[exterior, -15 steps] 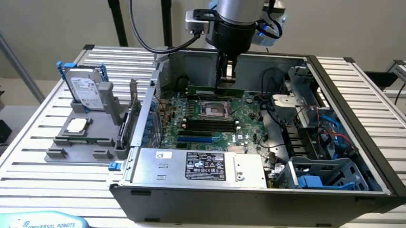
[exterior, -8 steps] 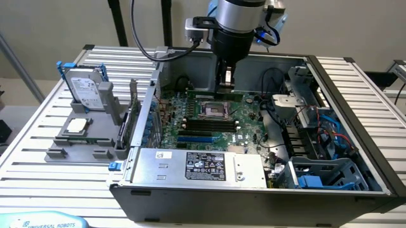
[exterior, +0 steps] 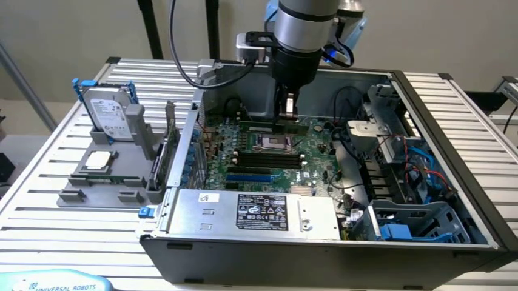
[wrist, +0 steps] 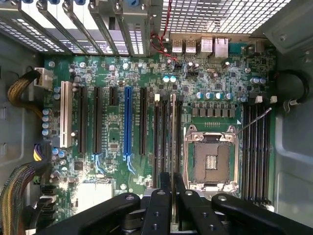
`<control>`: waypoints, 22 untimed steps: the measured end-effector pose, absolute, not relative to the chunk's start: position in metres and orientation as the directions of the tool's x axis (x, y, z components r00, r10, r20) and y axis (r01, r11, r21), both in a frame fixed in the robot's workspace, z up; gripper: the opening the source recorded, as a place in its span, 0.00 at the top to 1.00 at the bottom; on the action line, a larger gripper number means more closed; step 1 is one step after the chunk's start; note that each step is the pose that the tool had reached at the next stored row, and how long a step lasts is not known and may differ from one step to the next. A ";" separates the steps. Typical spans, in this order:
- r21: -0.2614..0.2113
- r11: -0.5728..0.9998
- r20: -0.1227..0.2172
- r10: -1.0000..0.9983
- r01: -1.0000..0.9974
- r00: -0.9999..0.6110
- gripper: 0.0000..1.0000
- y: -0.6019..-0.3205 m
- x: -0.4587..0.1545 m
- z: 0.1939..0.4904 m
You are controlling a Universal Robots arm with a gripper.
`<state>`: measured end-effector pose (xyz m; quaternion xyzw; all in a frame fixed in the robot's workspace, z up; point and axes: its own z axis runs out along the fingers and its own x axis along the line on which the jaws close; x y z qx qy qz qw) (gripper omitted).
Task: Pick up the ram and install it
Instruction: 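Insert the ram into the slot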
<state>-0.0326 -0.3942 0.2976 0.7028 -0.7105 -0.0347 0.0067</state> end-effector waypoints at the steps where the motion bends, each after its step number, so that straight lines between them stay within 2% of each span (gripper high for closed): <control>1: 0.059 0.010 -0.039 -0.999 -0.998 -0.012 0.87 -0.394 -0.033 0.296; 22: 0.059 -0.010 -0.039 -0.999 -0.998 0.007 0.87 -0.406 -0.033 0.258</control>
